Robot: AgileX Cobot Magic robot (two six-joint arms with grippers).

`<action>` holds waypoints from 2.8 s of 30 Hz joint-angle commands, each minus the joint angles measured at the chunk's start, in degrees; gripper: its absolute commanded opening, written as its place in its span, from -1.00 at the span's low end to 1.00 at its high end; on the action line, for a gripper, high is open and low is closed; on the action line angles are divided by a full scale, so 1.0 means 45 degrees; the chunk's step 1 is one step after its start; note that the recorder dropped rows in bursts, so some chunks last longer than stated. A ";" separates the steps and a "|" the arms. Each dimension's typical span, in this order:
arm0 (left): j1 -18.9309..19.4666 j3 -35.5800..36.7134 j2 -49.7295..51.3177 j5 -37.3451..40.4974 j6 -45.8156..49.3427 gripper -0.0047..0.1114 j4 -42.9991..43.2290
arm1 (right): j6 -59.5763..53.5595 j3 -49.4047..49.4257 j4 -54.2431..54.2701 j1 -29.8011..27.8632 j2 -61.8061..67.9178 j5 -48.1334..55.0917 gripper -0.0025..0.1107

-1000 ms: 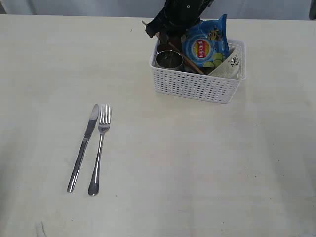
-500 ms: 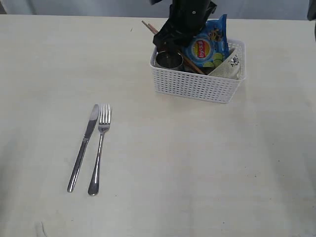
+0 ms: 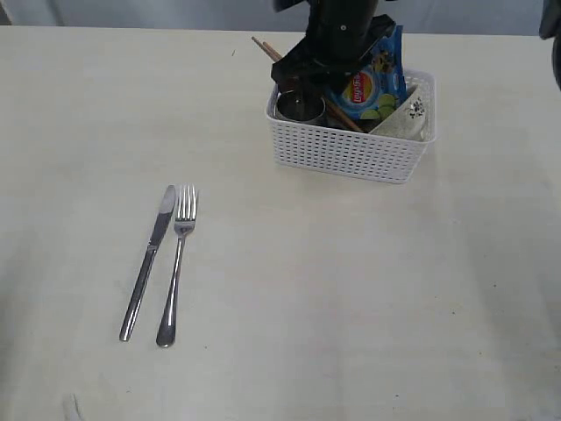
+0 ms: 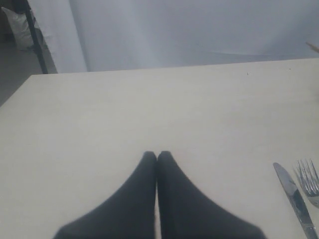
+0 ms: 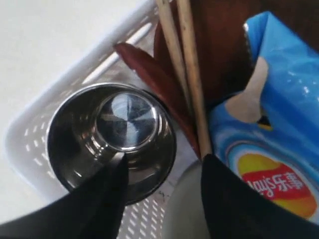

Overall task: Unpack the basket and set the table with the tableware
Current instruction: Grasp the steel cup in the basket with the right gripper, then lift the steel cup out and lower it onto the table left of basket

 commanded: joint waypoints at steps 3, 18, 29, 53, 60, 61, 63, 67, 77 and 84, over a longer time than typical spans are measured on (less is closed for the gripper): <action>0.0024 0.0044 -0.0036 -0.0007 -0.0006 -0.92 -0.0146 | 0.0566 -0.0080 -0.0156 -0.0074 0.0503 0.0157 -0.17; 0.0024 0.0044 -0.0036 -0.0007 -0.0006 -0.92 -0.0146 | 0.0566 -0.0131 -0.0156 -0.0074 0.0528 0.0074 -0.96; 0.0024 0.0044 -0.0036 -0.0007 -0.0006 -0.92 -0.0146 | 0.0566 -0.1676 -0.0156 -0.0074 0.0273 0.0611 -0.96; 0.0024 0.0044 -0.0036 -0.0007 -0.0006 -0.92 -0.0146 | 0.1663 -0.3410 0.1146 0.2687 0.0136 -0.0197 -0.96; 0.0024 0.0044 -0.0036 -0.0007 -0.0006 -0.92 -0.0146 | 0.2615 -0.3410 -0.0156 0.3188 0.1854 -0.0404 -0.96; 0.0024 0.0044 -0.0036 -0.0007 -0.0006 -0.92 -0.0146 | 0.2615 -0.3410 -0.0269 0.3188 0.1950 -0.0577 -0.96; 0.0024 0.0044 -0.0036 -0.0007 -0.0006 -0.92 -0.0146 | 0.2615 -0.3410 -0.0293 0.3188 0.2152 -0.1331 -0.96; 0.0024 0.0044 -0.0036 -0.0007 -0.0006 -0.92 -0.0146 | 0.2839 -0.3410 -0.0319 0.3188 0.2350 -0.1858 -0.96; 0.0024 0.0044 -0.0036 -0.0007 -0.0006 -0.92 -0.0146 | 0.2846 -0.3497 -0.0716 0.3188 0.2534 -0.1227 -0.96; 0.0024 0.0044 -0.0036 -0.0007 -0.0006 -0.92 -0.0122 | 0.2762 -0.4531 -0.0831 0.3188 0.2534 0.0216 -0.96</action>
